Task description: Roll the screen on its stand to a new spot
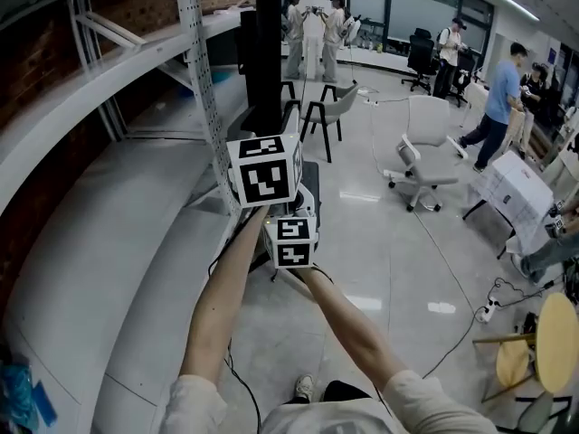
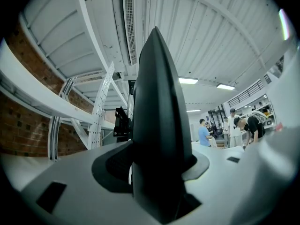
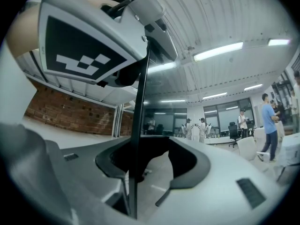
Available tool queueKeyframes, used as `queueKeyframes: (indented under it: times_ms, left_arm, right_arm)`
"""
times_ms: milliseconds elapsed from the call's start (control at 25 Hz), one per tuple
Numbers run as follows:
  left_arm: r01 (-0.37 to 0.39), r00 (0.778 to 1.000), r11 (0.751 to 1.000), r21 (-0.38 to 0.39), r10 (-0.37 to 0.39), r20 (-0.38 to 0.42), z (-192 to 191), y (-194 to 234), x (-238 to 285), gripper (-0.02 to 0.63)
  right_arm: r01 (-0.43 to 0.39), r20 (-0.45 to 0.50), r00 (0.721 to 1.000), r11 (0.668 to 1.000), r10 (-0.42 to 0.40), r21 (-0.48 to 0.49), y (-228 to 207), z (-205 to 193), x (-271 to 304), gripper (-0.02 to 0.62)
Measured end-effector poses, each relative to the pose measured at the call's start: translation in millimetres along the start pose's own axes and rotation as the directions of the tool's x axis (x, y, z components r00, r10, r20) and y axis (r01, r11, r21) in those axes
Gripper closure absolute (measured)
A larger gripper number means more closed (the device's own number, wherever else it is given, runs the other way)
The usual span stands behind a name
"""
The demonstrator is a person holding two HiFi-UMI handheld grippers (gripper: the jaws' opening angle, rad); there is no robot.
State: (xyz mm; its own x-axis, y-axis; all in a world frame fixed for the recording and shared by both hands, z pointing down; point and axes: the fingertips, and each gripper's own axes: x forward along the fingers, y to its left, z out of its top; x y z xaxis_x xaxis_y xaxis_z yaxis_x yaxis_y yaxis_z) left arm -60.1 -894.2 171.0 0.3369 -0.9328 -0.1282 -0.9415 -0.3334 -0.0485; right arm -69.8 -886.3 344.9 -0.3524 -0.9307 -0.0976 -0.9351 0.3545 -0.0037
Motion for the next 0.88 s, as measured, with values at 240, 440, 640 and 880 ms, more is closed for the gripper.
queueKeyframes:
  times_ms: [240, 440, 640, 880]
  left_arm:
    - [-0.023, 1.000, 1.000, 0.004, 0.023, -0.003, 6, -5, -37, 0.359]
    - [-0.042, 0.999, 0.999, -0.004, 0.042, 0.002, 11, -8, -79, 0.362]
    - [-0.052, 0.999, 0.999, -0.012, 0.052, 0.009, 16, -8, -128, 0.362]
    - [-0.067, 0.997, 0.998, -0.020, 0.068, 0.034, 33, -7, -187, 0.362]
  right_arm:
    - [-0.029, 0.019, 0.999, 1.000, 0.029, 0.011, 21, 4, -33, 0.371]
    - [-0.055, 0.026, 0.998, 0.998, 0.054, 0.013, 45, 7, -66, 0.371]
    - [-0.081, 0.046, 0.996, 0.997, 0.080, 0.021, 78, 10, -105, 0.371]
    - [-0.100, 0.063, 0.993, 0.995, 0.099, 0.013, 115, 22, -147, 0.370]
